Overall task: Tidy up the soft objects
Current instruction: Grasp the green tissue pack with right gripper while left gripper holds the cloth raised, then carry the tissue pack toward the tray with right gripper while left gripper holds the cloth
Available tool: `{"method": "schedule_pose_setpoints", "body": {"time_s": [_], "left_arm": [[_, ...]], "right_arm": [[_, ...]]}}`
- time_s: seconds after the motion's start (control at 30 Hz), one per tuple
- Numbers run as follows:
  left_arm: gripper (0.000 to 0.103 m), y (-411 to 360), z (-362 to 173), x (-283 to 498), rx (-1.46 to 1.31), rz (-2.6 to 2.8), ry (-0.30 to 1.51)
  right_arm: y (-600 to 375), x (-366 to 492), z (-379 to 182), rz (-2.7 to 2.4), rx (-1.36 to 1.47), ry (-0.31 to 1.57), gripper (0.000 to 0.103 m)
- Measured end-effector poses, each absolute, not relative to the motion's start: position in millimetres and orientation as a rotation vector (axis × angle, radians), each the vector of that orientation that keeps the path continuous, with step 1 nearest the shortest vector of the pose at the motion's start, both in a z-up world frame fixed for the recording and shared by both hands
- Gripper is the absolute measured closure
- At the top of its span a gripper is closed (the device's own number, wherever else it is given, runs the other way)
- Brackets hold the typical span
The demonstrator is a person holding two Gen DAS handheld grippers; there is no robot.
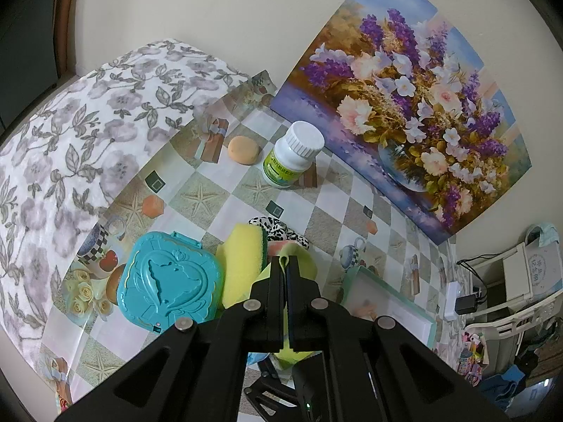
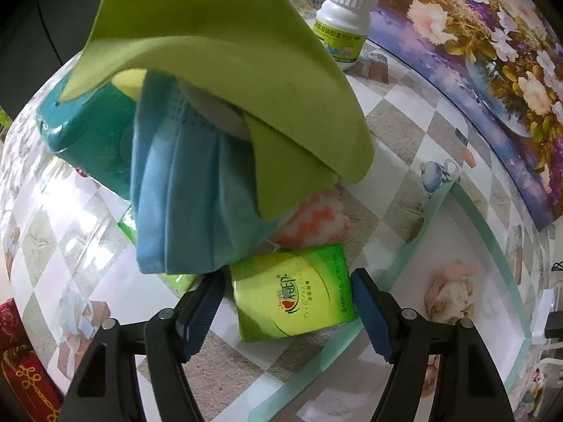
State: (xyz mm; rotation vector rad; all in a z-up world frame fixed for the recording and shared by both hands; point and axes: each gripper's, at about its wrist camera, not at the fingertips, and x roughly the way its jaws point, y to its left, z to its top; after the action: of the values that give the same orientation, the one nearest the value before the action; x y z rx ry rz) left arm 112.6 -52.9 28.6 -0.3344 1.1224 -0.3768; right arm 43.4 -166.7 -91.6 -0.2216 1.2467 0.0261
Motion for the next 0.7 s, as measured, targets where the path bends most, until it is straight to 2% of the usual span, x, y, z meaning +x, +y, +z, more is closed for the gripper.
{"method": "schedule_pose_setpoints", "body": {"time_s": [0.03, 0.07, 0.7], "left_arm": [[0.102, -52.2, 28.1, 112.2, -0.333, -0.375, 1.123], [0.102, -53.1, 28.3, 112.7, -0.333, -0.373, 1.124], [0.102, -57.4, 34.2, 111.1, -0.350, -0.390, 1.091]], "right_arm": [[-166.7, 43.3, -91.1, 0.027, -0.225, 1.247, 0.033], [-166.4, 42.8, -90.3, 0.031, -0.221, 1.247, 0.034], [-199.3, 35.4, -30.0, -0.070, -0.145, 1.174, 0.034]]}}
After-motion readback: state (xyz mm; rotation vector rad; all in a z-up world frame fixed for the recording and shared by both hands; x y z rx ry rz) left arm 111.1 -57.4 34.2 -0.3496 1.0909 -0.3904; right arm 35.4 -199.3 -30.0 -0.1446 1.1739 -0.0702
